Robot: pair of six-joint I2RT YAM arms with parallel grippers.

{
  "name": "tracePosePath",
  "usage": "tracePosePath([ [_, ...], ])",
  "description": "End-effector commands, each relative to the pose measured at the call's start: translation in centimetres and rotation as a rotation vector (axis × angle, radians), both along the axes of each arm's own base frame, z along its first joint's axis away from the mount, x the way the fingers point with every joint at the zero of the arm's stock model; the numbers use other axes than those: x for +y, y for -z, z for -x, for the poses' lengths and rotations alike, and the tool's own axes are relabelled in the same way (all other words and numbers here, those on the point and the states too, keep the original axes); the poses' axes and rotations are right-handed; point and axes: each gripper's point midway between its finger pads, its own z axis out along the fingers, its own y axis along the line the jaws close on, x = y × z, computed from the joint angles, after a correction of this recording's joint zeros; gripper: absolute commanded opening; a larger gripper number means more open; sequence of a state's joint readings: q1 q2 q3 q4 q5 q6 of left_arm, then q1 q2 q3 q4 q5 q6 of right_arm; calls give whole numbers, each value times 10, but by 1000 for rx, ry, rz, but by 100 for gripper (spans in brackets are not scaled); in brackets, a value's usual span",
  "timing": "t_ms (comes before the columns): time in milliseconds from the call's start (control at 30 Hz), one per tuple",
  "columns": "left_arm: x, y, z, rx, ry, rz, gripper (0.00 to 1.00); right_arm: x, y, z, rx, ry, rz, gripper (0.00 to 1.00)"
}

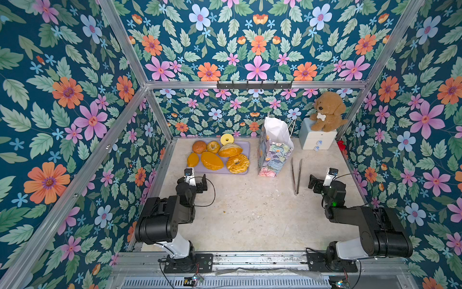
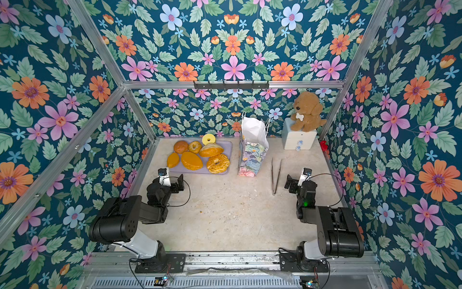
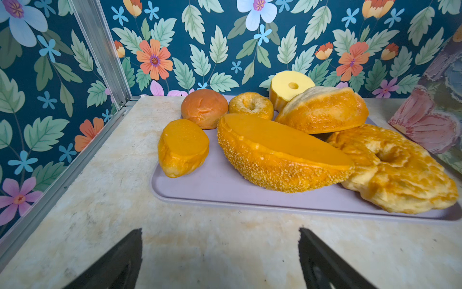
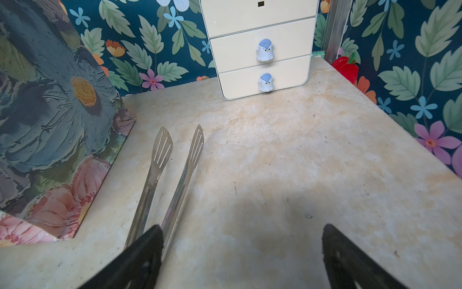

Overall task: Pack bread into a paper bag
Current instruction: Pick up the paper bag from the center of the board.

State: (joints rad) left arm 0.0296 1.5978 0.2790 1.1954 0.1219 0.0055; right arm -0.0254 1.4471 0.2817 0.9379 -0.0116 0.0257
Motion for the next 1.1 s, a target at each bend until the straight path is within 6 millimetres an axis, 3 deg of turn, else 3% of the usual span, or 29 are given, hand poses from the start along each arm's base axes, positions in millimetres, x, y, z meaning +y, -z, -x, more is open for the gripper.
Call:
tracePosePath([
  [0,2,-7,-3,-23,-11,-2,99,2,-6,-2,-27,-15,14,100],
  [267,9,-5,-5,-12,-56,-3,99,1,-6,-3,-22,-13,8,99],
  [367,17,-9,-4,-24,-113,2,99,-15,-12,-4,-5,97,13,100],
  [467,31,-21,0,-22,-198,14,99,-36,-36,12,16,289,45,100],
  [633,39,-47,-1,30,-285,105,99,-39,-76,47,0,349,-11,100],
  [733,31,-69,-7,37,-267,199,97,-35,-90,57,37,334,-41,100],
  [900,5,-100,-21,120,-161,288,94,-16,-91,59,161,242,-86,100],
  [1067,-44,-141,-26,150,18,362,92,0,-80,58,266,164,-114,99],
])
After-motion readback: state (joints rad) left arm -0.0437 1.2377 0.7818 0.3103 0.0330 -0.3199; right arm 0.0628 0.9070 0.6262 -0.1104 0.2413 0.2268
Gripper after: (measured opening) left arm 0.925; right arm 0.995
